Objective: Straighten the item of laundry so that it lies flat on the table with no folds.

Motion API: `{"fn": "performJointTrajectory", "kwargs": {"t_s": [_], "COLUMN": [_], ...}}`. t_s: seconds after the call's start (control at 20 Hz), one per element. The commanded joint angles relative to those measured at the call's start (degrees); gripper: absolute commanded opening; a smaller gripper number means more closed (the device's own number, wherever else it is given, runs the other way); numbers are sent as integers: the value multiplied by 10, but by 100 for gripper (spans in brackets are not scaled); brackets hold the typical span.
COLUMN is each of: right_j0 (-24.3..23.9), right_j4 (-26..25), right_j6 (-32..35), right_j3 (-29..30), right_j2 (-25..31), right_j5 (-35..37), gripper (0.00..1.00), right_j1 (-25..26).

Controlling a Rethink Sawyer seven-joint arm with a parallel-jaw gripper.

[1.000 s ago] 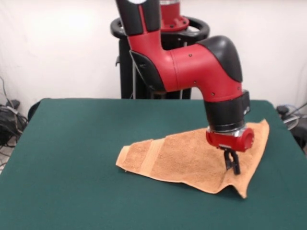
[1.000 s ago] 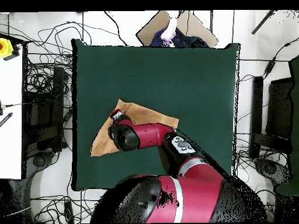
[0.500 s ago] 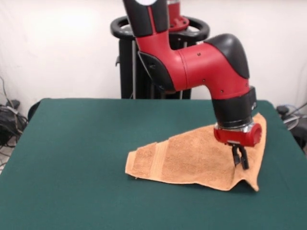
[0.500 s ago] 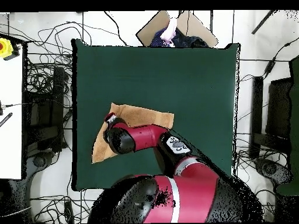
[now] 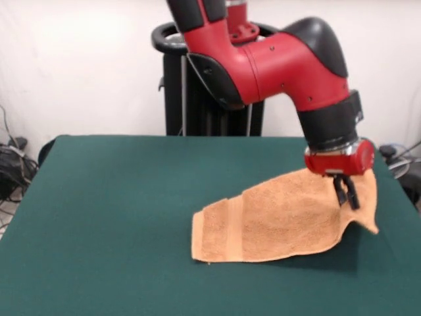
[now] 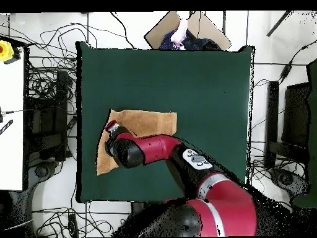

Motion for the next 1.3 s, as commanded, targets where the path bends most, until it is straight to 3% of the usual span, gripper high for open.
{"fn": "performJointTrajectory", "kwargs": {"t_s": [0.05,0.65,1.3], "right_j0": [-47,-20,-86], "right_j4": [-11,-21,17], "right_j6": [10,14,9], "right_j3": [54,42,103], "right_j2": [114,88,173], "right_j5": [23,-16,64], "gripper": [0,0,0], "right_j1": [-36,-16,-88]}}
